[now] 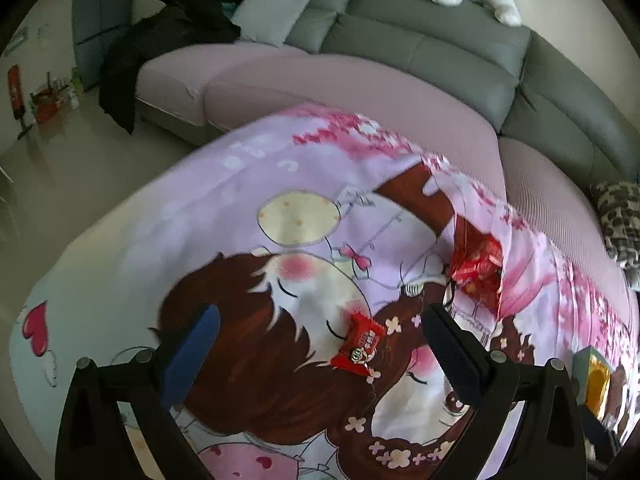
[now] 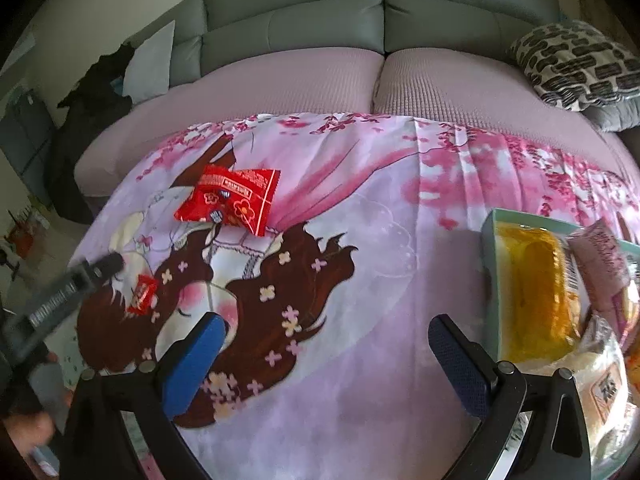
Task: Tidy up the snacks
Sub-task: 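Withdraw both open tools toward the two red candy packs on the bedspread, then grasp the large red KISS pack with the right tool while the left tool grasps the small red candy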
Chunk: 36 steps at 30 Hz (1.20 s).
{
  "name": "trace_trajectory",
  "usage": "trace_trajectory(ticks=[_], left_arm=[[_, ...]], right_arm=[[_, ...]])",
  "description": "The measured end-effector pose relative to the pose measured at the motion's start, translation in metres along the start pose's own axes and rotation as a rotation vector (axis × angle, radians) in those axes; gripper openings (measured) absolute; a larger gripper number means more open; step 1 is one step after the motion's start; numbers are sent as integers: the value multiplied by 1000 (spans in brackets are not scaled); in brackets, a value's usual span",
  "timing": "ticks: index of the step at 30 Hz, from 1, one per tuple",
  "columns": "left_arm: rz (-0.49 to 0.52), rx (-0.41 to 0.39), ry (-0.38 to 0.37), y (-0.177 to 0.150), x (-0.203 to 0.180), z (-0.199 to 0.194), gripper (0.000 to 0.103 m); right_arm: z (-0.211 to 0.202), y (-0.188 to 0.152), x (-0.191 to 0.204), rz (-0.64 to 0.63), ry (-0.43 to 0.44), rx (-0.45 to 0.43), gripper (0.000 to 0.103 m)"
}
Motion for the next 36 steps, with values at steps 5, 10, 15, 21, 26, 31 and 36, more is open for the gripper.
trace_trajectory(ticks=[5, 10, 15, 21, 26, 31, 36], left_arm=[[22, 58, -31, -8, -6, 19, 101], [25, 103, -56, -14, -7, 31, 94], [42, 103, -75, -15, -10, 32, 74], [66, 111, -63, -15, -10, 34, 44], [66, 119, -74, -15, -7, 34, 26], [67, 114, -88, -15, -7, 33, 25], [61, 100, -93, -14, -7, 26, 25]], right_arm=[[13, 24, 9, 47, 112, -8, 103], [39, 46, 25, 61, 209, 20, 103], [73, 57, 33, 147, 311, 85, 103], [93, 71, 44, 185, 342, 89, 103], [104, 77, 55, 183, 322, 108, 101], [103, 74, 53, 197, 338, 110, 71], [89, 68, 48, 202, 383, 87, 62]])
Point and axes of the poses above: each gripper's, at about its wrist camera, not at the fingertips, and z roughly the way its jaws point, x to its left, y to its top, the point moved 4 cm from there along z, roughly the way its jaws point
